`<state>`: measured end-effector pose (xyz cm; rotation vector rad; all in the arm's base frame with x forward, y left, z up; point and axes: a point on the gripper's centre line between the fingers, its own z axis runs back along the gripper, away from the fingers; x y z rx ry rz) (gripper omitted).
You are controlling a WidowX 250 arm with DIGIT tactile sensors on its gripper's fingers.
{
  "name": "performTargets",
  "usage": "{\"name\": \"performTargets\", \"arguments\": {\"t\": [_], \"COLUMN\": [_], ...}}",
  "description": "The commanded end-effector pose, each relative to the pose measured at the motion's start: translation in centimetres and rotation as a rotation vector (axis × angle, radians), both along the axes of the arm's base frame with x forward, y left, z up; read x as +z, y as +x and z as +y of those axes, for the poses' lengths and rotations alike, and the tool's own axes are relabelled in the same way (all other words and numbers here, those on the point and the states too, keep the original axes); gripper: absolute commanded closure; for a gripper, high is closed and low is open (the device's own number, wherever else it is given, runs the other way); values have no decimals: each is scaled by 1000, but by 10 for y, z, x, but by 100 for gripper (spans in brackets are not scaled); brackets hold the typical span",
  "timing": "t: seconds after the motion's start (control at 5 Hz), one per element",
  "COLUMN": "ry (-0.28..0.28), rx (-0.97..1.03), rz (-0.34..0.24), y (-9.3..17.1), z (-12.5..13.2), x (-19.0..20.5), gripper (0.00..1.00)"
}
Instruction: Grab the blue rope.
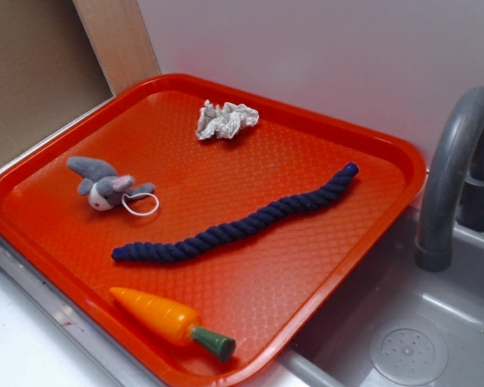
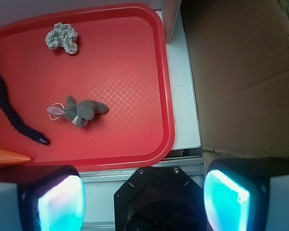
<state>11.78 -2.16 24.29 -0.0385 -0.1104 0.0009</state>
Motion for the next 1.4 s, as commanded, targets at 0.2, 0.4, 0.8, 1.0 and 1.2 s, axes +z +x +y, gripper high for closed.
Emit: {"name": "performTargets", "arguments": {"t": [0.2, 0.4, 0.8, 1.0, 1.2], "ry": [-41, -66, -97, -40, -26], "rx": [-47, -95, -272, -313, -327], "rz": [-54, -109, -190, -184, -148], "y": [8, 19, 38, 49, 56], "z": [-42, -85, -183, -226, -244], "x": [-2, -3, -4, -18, -54], "gripper": [0, 0, 0, 0, 0]}}
